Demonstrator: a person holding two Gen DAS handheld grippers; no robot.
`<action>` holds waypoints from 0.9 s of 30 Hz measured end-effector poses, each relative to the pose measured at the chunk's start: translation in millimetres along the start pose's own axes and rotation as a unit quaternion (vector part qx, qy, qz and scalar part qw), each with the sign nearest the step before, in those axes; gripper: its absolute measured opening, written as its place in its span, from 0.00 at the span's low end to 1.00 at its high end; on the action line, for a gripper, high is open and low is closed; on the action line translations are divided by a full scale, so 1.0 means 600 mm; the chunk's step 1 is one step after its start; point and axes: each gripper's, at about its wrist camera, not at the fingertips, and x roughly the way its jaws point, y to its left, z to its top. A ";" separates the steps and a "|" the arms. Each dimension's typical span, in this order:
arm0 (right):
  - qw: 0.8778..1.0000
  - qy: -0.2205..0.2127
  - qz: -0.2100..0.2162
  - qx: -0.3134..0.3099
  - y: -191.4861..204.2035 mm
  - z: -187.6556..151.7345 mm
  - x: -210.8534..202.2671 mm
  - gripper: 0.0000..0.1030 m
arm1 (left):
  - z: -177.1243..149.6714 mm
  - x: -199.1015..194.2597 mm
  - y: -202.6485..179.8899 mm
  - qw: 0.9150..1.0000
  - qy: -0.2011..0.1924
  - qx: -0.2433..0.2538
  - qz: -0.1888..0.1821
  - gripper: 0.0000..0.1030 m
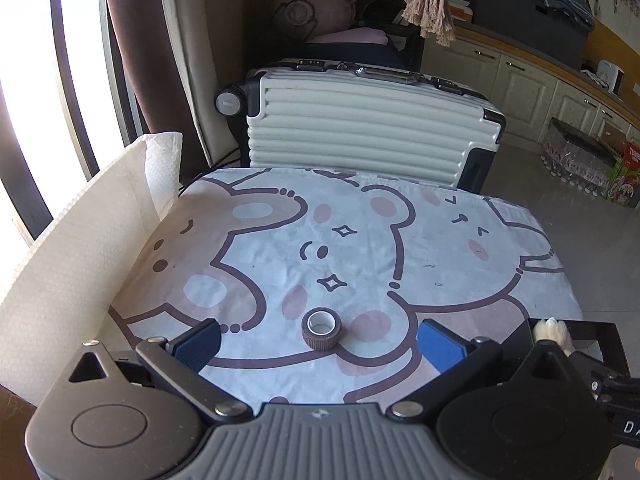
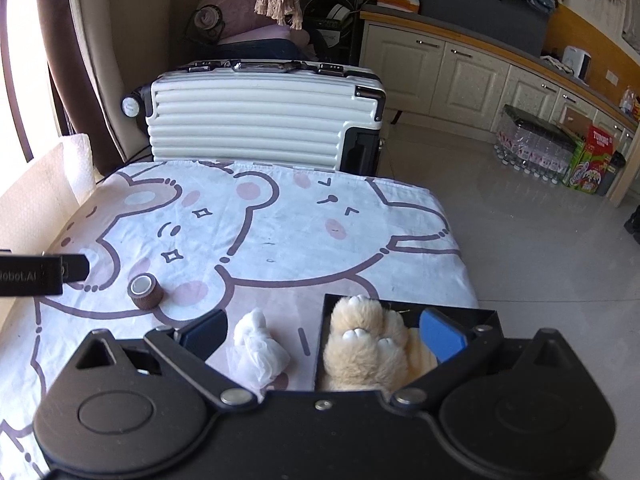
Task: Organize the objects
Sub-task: 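Move the left tool over the brown tape roll while the right tool moves over the white plastic bag, then close the right tool on the white plastic bag while the left tool closes on the brown tape roll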
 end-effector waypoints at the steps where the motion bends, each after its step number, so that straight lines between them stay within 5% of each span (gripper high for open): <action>1: 1.000 -0.001 0.004 -0.004 0.000 0.000 0.004 1.00 | 0.002 0.006 -0.002 1.000 0.000 0.001 0.000 1.00; 10: 0.998 0.001 0.034 -0.055 0.028 0.007 0.056 0.99 | 0.011 0.066 0.003 1.000 0.011 0.009 0.007 0.94; 27: 0.970 0.112 0.096 -0.192 0.119 -0.009 0.188 0.68 | 0.011 0.185 0.023 0.998 0.065 -0.007 0.004 0.84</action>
